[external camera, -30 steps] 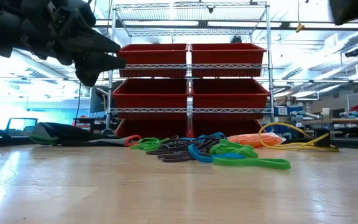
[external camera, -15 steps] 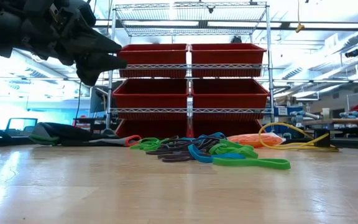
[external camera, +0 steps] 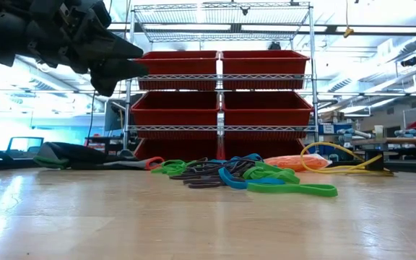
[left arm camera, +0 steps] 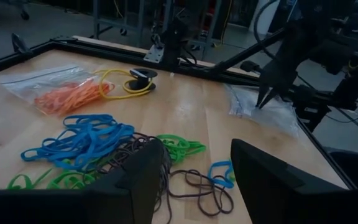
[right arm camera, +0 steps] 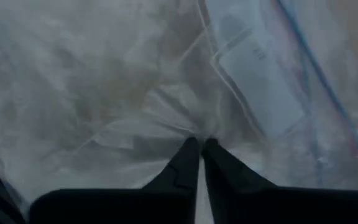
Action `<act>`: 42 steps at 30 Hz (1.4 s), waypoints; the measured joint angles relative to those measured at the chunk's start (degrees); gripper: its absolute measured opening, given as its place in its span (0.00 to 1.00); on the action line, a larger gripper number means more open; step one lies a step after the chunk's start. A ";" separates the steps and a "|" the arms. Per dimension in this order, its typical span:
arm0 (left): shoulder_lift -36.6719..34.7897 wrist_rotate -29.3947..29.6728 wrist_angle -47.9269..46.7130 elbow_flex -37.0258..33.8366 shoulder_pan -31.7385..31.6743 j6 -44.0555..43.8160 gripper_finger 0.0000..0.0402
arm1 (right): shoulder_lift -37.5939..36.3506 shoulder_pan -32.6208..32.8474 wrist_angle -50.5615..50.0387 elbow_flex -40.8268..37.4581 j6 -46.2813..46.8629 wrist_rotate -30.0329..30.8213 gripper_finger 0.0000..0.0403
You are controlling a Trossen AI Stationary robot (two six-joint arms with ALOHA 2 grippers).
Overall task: Sort rubber bands
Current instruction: Open the transparent zip bag
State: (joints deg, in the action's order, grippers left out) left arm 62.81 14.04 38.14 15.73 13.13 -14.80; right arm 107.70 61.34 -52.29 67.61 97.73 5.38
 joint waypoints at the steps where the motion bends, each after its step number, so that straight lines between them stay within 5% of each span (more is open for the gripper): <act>1: 0.00 0.13 0.01 0.00 0.02 0.06 0.50 | -0.68 0.02 -1.19 0.20 -0.24 0.88 0.02; 15: 0.00 0.33 0.20 0.00 0.02 -0.35 0.50 | -6.61 -0.09 -4.74 0.75 -1.77 12.49 0.00; 30: 0.00 -2.47 2.08 0.02 0.04 -3.90 0.50 | -6.60 -9.65 -2.28 0.77 -24.22 25.79 0.00; 36: 0.00 -3.34 3.12 0.07 0.07 -4.76 0.50 | -6.60 -13.24 -0.35 0.77 -28.16 18.49 0.00; 42: 1.96 -3.45 3.30 0.09 0.13 -5.40 0.50 | -6.60 -11.71 -3.33 0.80 -19.99 10.82 0.01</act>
State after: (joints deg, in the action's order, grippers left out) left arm 64.77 10.59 41.44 15.81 13.26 -20.20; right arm 101.10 49.64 -55.62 68.42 77.74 16.20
